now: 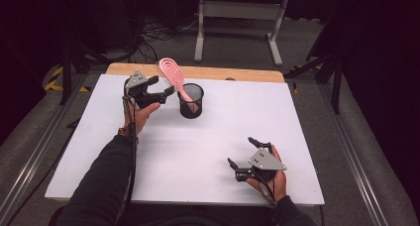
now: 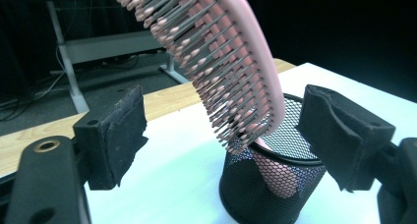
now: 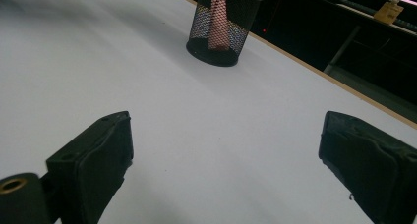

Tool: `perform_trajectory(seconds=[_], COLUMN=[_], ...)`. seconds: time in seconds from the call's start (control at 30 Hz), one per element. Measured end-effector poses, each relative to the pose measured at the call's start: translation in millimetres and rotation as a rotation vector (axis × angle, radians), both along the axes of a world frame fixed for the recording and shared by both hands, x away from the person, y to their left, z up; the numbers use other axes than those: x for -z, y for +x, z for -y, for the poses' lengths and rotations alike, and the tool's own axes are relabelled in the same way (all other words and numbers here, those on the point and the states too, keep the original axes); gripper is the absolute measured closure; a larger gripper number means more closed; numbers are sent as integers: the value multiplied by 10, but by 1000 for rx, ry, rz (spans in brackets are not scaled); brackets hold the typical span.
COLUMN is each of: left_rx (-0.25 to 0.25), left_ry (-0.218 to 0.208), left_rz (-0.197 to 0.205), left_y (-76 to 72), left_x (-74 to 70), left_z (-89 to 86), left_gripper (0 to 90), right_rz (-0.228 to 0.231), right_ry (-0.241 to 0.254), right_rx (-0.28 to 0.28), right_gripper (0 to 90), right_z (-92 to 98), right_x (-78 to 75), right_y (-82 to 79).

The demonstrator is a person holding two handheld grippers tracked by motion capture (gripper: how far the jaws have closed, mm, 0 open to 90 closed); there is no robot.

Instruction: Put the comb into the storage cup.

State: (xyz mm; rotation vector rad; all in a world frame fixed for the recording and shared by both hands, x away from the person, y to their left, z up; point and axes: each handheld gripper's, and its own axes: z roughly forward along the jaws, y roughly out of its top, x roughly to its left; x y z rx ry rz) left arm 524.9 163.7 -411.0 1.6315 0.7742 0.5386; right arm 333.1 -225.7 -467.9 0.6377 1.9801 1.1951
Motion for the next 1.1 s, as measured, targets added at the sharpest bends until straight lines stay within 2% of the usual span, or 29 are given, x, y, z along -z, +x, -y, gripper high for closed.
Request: perform_trajectory(seconds=[0.17,0.2,0.5,0.67,0.77,0.83,1.0,1.03,1.07,1.1], left_rx=[11,17,36,40,43,42,47,47,49,49], left_ry=[19,35,112,125,133,154,160,168,197,197], left_rz=[17,32,57,74,77,75,76,78,83,83], left_y=[-43,-56,-124,-174,-202,-211,-248,-259,-293,-293], left_x=[-38,-42,-78,-108,-115,-122,-125,-125,-126,-126], left_z=[4,20,78,73,60,52,39,44,57,57], left_gripper=[170,156,128,112,105,98,79,79,79,79], right_rz=[1,2,7,9,11,11,16,18,23,24], right_ry=[-1,0,2,6,9,10,11,12,23,23], right_rx=[4,4,7,9,12,13,22,26,31,30], right_gripper=[71,71,71,71,71,71,71,71,71,71], right_z=[6,4,5,4,6,9,33,37,45,44], right_x=[3,1,-7,-14,-18,-17,-29,-34,-44,-46], right_y=[5,3,0,-7,-6,-2,2,1,-3,-6])
